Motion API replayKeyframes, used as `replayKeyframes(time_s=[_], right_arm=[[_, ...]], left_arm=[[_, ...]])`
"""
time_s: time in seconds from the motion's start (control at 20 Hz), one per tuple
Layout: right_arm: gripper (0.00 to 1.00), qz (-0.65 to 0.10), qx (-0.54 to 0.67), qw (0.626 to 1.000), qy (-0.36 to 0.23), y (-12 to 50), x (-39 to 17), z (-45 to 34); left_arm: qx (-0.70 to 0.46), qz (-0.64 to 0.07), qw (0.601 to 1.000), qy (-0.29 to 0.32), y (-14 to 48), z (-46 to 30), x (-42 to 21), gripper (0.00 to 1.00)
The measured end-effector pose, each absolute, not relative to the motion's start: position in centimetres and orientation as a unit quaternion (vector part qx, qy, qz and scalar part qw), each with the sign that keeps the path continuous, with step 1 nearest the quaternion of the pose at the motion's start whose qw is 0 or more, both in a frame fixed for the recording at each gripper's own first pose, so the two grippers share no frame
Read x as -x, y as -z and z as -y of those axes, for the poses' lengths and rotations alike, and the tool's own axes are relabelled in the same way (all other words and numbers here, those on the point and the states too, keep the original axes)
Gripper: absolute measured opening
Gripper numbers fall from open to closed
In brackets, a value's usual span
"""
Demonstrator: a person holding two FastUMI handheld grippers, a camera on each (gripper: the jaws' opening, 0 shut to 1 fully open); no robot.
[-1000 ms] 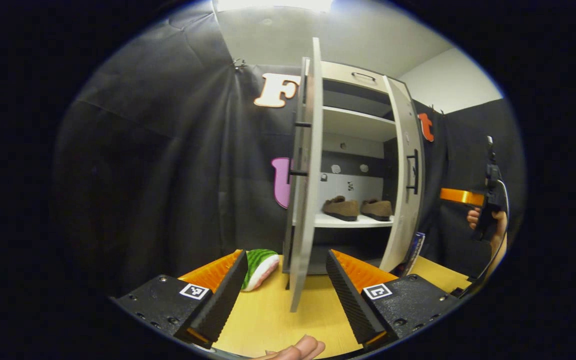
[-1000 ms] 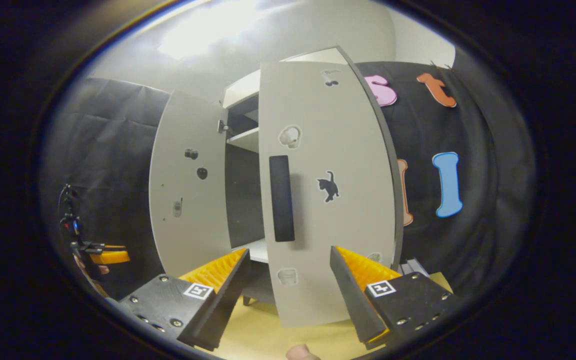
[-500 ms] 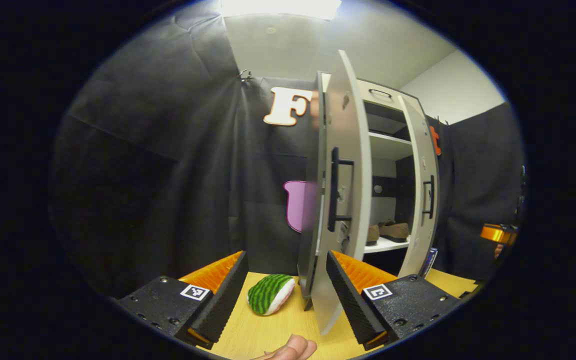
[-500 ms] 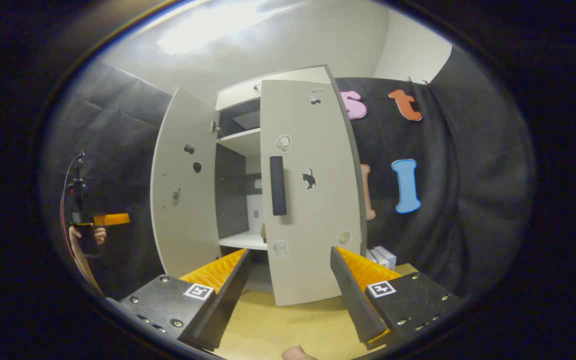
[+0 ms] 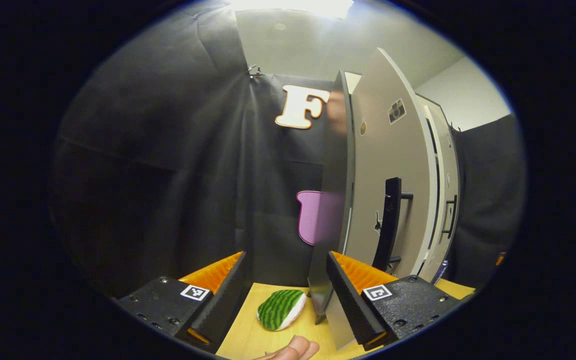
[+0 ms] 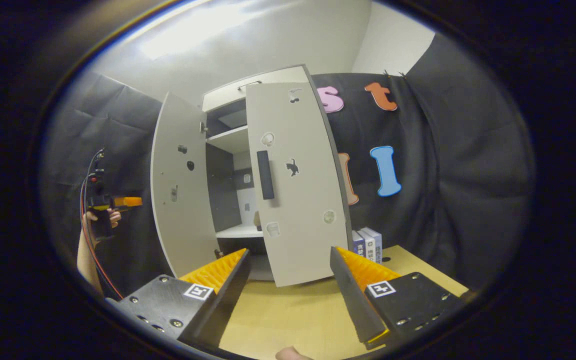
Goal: Grab one shoe with the right hand and put it into the shoe cabinet, grab the other shoe with the left hand and put it into the shoe cabinet; then close the right door with the right hand and the left door with the left hand.
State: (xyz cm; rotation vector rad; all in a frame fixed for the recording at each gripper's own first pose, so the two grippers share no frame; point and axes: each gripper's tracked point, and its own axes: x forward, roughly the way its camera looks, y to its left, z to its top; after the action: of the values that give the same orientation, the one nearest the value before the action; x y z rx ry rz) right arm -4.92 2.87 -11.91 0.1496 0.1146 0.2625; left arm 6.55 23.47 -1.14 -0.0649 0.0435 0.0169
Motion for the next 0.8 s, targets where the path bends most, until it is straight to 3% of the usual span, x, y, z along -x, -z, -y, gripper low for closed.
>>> replayKeyframes(time_s=[0.2, 0.3, 0.35, 0.45, 0.7, 0.8], right_arm=[[0.96, -0.052, -0.060, 0.988, -0.135, 12.1, 5.4, -3.1], [0.94, -0.060, -0.060, 0.987, -0.136, 12.7, 5.7, -3.0], [0.94, -0.063, -0.062, 0.987, -0.136, 13.0, 6.0, -2.8], [0.94, -0.064, -0.071, 0.985, -0.143, 13.1, 6.5, -3.1], [0.94, -0.050, -0.086, 0.985, -0.142, 12.1, 7.1, -3.1], [0.96, -0.046, -0.084, 0.986, -0.137, 11.9, 7.3, -3.2]], left_arm=[[0.031, -0.059, 0.998, -0.017, 2.0, -20.9, -9.8, 0.99], [0.024, -0.069, 0.997, -0.014, 1.8, -19.2, -10.7, 0.96], [0.020, -0.051, 0.998, -0.020, 0.6, -18.9, -11.0, 0.89], [0.012, -0.037, 0.999, -0.034, -0.9, -18.7, -10.6, 0.87], [0.024, -0.049, 0.998, -0.022, -0.4, -17.0, -10.6, 0.88], [0.037, -0.050, 0.998, -0.008, -0.2, -16.2, -10.8, 0.92]])
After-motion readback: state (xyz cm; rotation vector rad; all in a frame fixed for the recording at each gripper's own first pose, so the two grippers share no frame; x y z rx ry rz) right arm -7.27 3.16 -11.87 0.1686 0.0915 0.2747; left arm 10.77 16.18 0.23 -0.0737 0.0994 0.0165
